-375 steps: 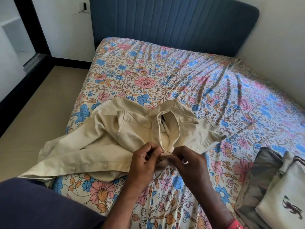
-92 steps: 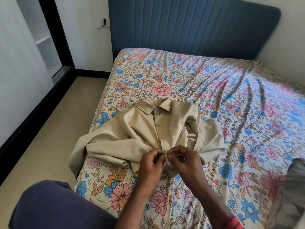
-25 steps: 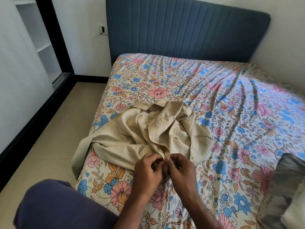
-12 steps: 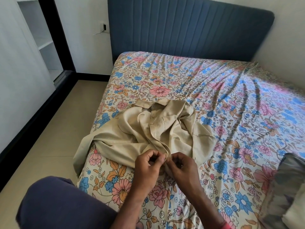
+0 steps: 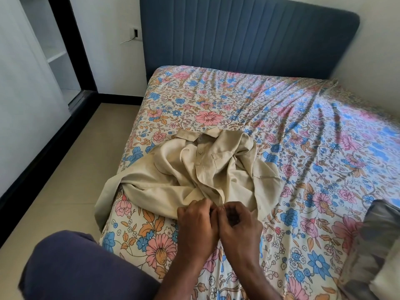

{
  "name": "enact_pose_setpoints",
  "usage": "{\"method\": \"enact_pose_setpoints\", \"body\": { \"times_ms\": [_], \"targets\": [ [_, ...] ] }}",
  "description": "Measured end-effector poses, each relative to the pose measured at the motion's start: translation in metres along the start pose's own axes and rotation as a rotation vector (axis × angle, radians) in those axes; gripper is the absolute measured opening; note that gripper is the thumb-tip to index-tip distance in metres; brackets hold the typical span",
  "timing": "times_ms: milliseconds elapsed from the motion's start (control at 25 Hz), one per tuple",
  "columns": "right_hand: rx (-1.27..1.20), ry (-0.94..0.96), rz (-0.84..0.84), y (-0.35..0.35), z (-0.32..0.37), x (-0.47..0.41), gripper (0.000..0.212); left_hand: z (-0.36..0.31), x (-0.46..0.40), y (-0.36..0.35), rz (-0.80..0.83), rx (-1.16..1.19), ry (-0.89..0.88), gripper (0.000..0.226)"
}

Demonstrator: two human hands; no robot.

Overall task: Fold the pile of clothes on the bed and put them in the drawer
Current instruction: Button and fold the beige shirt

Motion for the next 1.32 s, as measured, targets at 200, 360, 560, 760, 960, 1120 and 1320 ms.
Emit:
{"method": "enact_pose_setpoints", "body": {
  "times_ms": [200,360,560,760,960,1120,1320],
  "targets": [
    [-0.038,-0.002,0.025,-0.002,-0.002,-0.006,0.012,0.011,-0.003,0.002,0.016,0.265,0.036,0.023],
    [-0.049,0.024,0.041,0.001,0.002,-0.008,0.011,0.014,-0.002,-0.001,0.018,0.380,0.062,0.025],
    [-0.021,0.061,0.080,0.003,0.000,-0.009,0.013,0.013,-0.003,0.000,-0.022,0.374,0.086,0.024],
    [0.028,0.090,0.122,0.004,-0.005,-0.010,0.010,0.011,-0.003,0.000,-0.036,0.321,0.066,0.024],
    [0.042,0.154,0.135,0.005,-0.010,-0.008,0.014,0.010,-0.003,0.000,-0.035,0.332,0.082,0.027],
    [0.006,0.162,0.226,0.009,-0.018,-0.014,0.018,0.016,-0.004,-0.002,0.011,0.429,0.121,0.020],
    [-0.266,0.012,0.356,0.020,-0.024,-0.024,0.021,0.016,-0.006,0.002,0.113,0.548,0.187,0.013]
  ]
}}
Point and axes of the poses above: each hand's wrist, its own x-axis away from the middle knuckle, its own y-axis out of the back of the hand, z = x × y, the point moved 1 cm from there along -x, towards the middle knuckle, and after that the axes turned 10 degrees about z, right-handed, at the moved point
